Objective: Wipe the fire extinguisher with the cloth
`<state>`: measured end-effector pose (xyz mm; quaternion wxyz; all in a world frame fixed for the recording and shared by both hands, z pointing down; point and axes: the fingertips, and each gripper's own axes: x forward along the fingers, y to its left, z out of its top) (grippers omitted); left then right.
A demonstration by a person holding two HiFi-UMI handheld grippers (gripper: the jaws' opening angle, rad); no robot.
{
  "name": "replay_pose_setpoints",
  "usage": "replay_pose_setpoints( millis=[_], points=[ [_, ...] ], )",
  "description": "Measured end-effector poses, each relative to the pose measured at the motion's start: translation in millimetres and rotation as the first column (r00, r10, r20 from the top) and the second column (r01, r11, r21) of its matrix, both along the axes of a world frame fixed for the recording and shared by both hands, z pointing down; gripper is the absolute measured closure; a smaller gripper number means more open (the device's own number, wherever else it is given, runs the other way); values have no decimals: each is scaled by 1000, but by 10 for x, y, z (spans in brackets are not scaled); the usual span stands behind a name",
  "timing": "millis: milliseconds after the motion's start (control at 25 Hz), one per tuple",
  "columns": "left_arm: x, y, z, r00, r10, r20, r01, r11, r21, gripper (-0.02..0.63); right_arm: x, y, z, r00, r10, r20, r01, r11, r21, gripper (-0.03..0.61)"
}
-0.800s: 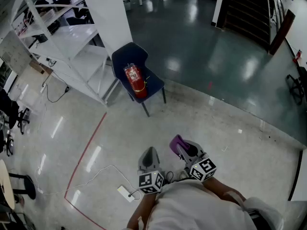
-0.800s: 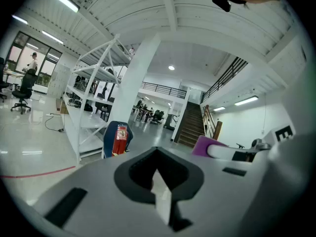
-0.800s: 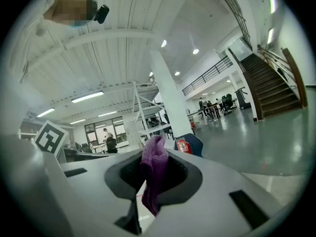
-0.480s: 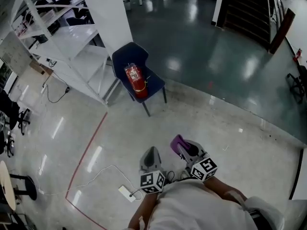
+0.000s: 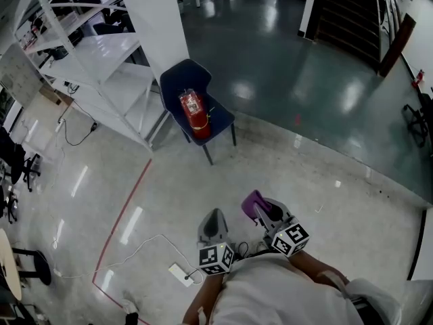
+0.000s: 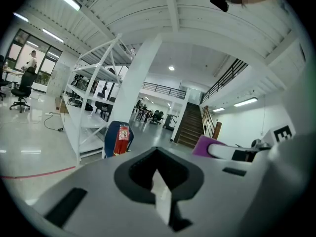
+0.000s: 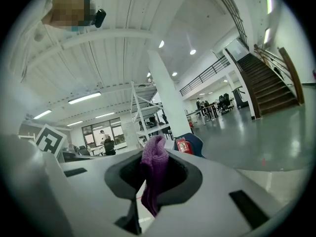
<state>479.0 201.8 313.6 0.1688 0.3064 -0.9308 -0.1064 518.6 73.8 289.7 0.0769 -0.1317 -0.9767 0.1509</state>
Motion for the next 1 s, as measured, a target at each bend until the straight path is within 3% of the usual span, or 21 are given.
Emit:
replay_pose_setpoints(
  millis=[600,800,1000],
  points=[
    [-678,662,175,999,-15,-44,17,999,46,609,-592,255,38,994,105,-7,-104,993,64,522],
    [-1239,514,223,1000,-6,-27,8,999,43,608,-1168,141,107,994,111,15,-112,993,44,522],
    [-2060,198,277,1000,14,0,-14,1000,14,608,-2070,-135,227,993,117,32,-117,993,20,522]
  ],
)
